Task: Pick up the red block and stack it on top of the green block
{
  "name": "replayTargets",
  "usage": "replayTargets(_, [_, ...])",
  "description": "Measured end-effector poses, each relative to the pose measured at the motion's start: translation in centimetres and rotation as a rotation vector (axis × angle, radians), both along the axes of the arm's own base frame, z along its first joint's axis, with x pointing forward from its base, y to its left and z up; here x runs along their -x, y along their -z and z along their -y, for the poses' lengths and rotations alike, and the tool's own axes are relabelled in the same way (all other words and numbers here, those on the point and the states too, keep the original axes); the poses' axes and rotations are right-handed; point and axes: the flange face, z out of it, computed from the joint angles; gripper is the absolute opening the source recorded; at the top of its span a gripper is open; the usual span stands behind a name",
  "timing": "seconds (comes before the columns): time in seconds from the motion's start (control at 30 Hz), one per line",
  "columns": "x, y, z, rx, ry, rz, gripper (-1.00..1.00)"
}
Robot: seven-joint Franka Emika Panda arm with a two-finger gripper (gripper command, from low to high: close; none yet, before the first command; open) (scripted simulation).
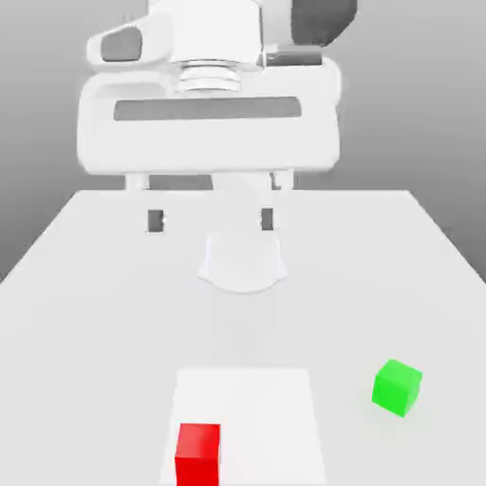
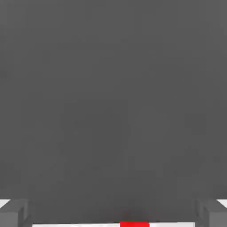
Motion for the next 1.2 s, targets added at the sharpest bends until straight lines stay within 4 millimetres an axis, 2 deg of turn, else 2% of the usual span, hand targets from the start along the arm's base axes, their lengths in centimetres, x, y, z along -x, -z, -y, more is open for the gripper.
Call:
replayTargets(0.13, [-0.2,7.7,0.9,0.003,0.006,-0.114,0.00])
replayTargets(0.3, [1.1,17.1,1.7,0.011,0.009,-0.256,0.00])
replayTargets(0.47, [1.7,24.3,2.0,0.015,0.009,-0.295,0.00])
replayTargets(0.5, [1.8,25.5,2.0,0.015,0.009,-0.296,-1.00])
replayTargets(0.73, [1.8,25.7,2.0,0.015,0.009,-0.296,-1.00])
replayTargets(0.87, [1.7,21.3,2.0,0.015,0.009,-0.297,-1.00])
replayTargets(0.9, [1.8,20.4,1.5,0.017,-0.004,-0.296,-1.00])
replayTargets(1.07, [3.1,18.6,-5.5,0.045,-0.186,-0.294,-1.00])
replayTargets(1.2, [5.1,17.8,-11.7,0.071,-0.357,-0.290,-1.00])
